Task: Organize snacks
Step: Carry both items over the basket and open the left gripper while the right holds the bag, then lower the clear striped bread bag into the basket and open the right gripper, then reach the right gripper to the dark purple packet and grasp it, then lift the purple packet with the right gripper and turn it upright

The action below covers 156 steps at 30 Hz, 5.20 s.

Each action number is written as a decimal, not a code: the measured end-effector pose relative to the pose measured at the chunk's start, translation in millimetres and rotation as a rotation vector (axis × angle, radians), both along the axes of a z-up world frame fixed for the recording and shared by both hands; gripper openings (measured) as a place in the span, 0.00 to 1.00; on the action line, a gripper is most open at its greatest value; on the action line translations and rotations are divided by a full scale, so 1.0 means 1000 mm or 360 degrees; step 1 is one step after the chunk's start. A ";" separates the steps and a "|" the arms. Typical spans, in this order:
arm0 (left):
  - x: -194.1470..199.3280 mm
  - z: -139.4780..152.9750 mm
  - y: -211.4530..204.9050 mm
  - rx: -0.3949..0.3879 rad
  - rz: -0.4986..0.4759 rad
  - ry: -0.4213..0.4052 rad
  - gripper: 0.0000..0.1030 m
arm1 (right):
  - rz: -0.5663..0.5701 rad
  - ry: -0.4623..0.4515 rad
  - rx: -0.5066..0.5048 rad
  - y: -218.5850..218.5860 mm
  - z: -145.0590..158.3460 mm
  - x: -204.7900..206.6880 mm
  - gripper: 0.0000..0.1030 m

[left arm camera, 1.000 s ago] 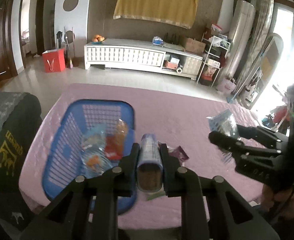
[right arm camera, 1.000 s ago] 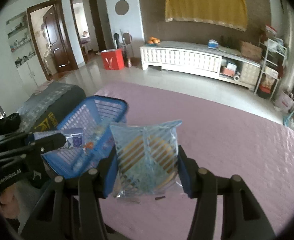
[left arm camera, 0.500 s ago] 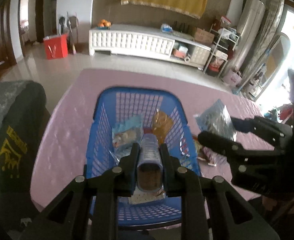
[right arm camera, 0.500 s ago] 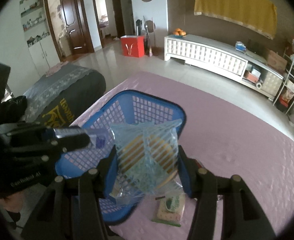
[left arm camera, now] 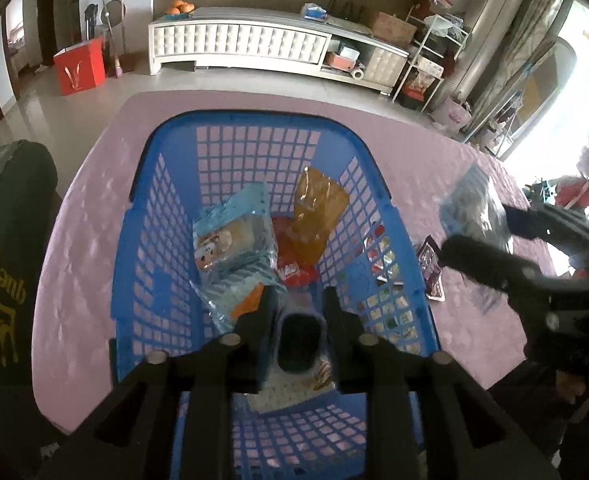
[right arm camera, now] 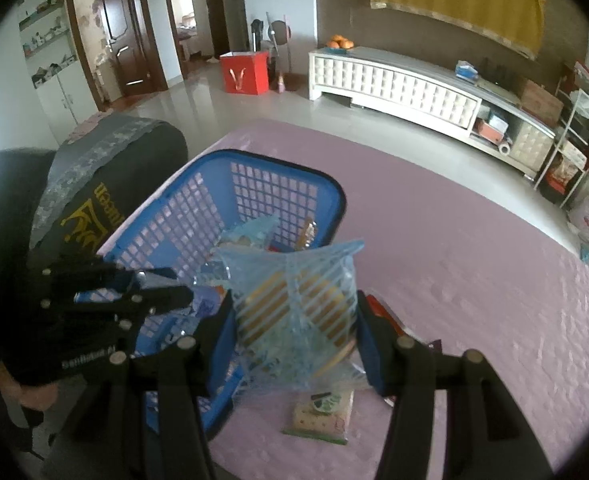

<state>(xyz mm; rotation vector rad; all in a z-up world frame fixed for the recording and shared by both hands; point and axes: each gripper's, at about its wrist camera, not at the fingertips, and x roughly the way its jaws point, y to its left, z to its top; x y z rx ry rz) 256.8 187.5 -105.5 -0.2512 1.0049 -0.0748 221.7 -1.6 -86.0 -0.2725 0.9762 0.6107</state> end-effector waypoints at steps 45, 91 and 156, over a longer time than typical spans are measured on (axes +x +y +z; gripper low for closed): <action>-0.092 0.050 0.062 0.0212 0.0189 -0.0134 0.69 | 0.0405 0.0268 -0.0099 0.099 -0.034 -0.038 0.69; -0.016 -0.021 -0.215 0.0260 -0.0077 -0.0022 0.74 | 0.0165 0.0302 -0.0053 -0.153 -0.087 0.047 0.81; 0.048 -0.081 -0.203 0.0205 0.0287 0.0164 0.74 | -0.0071 0.0509 0.0410 -0.212 -0.109 0.093 0.07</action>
